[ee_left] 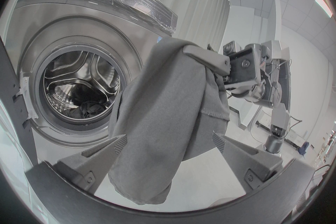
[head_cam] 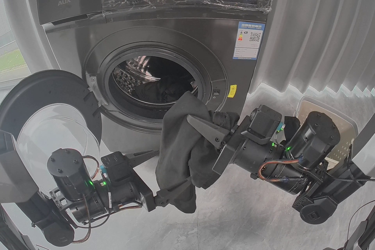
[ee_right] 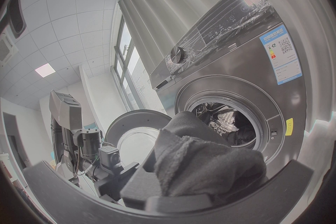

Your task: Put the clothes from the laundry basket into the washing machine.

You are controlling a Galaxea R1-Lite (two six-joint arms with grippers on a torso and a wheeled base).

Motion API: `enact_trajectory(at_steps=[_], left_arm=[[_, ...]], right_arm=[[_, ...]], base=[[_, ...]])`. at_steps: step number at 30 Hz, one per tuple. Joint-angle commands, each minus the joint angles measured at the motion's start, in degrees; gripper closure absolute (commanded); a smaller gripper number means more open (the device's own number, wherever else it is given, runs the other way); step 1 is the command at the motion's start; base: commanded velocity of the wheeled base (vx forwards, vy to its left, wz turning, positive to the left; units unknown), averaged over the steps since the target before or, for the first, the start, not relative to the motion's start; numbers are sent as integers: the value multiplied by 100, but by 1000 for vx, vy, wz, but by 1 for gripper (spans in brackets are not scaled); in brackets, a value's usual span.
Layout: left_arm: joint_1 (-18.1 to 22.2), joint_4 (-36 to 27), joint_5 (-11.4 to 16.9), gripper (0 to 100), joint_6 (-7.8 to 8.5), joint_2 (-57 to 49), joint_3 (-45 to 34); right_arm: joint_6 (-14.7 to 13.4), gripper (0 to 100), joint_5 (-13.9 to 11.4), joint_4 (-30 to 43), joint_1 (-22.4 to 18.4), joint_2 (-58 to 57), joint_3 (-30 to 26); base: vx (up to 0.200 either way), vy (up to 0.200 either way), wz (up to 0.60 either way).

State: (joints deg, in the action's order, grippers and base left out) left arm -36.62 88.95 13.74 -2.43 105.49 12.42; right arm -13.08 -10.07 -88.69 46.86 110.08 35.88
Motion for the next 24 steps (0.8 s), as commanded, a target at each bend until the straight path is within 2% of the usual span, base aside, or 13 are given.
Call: enact_trajectory(at_steps=[1, 4, 5, 7, 12, 15, 17, 19, 24], left_arm=[[-21, 8, 68, 0, 76, 236, 15], [-21, 8, 129, 0, 163, 227, 41], [6, 8, 120, 0, 287, 244, 146], [32, -1, 103, 0, 401, 280, 269], [-38, -10, 59, 0, 524, 578, 410], [-21, -19, -82, 0, 445, 948, 797], [15, -19, -161, 0, 436, 1167, 973], [15, -10, -179, 0, 401, 1369, 1219], [32, -10, -196, 0, 374, 1783, 1799]], right_arm=[[-2, 100, -4, -8, 7, 101, 42], [-2, 100, -4, -8, -1, 136, 60], [-2, 100, 5, -8, -1, 154, 69], [-2, 100, 5, -8, -1, 198, 77], [-10, 100, 23, -8, -1, 233, 148], [-28, 100, 23, 0, -1, 242, 183], [-28, 100, 110, 0, -1, 259, 200], [-63, 100, 198, 0, -1, 259, 218], [-116, 100, 225, 0, -1, 242, 271]], base=[[0, 0, 0], [0, 0, 0], [0, 0, 0], [0, 0, 0], [0, 0, 0], [0, 0, 0], [0, 0, 0], [0, 0, 0], [0, 0, 0]])
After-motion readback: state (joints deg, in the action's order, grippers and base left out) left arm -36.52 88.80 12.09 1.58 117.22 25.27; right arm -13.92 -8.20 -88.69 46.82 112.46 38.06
